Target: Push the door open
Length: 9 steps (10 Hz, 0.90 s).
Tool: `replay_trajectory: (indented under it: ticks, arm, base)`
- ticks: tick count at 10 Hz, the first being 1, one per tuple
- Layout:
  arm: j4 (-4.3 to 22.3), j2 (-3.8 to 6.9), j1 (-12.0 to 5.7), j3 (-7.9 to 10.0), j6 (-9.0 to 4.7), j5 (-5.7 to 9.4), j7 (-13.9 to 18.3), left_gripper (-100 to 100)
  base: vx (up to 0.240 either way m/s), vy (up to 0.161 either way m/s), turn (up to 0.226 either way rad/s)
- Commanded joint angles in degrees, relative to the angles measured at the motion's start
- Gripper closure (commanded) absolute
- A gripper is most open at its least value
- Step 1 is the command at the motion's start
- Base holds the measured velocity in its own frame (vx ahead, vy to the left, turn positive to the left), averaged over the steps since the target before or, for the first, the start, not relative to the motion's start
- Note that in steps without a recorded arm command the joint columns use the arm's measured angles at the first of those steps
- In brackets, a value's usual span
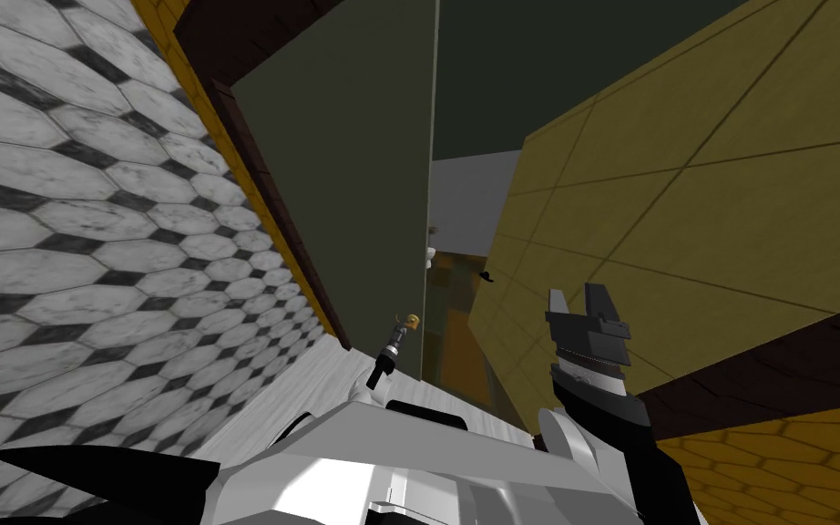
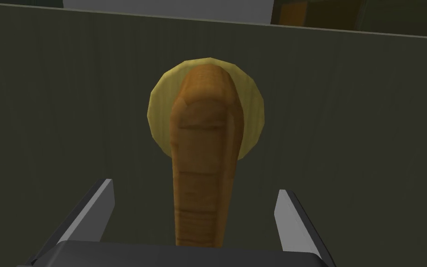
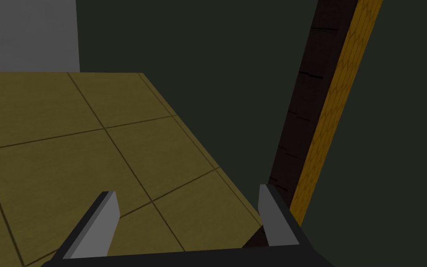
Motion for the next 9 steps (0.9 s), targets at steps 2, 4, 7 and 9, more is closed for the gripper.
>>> replay_trajectory:
  ticks: [2,4,7,9]
  arm:
    - [0.0,0.00,0.00,0.00,0.00,0.00,0.0,100]
    - [0.0,0.00,0.00,0.00,0.00,0.00,0.0,100]
    - [0.0,0.00,0.00,0.00,0.00,0.00,0.0,100]
    - [0.0,0.77,-0.23,1.01,0.09,0.53,-0.5,100]
  base:
    - [0.034,-0.006,0.001]
    - [-0.019,0.008,-0.014]
    - [0.000,0.000,0.000]
    - [0.107,-0.050,0.036]
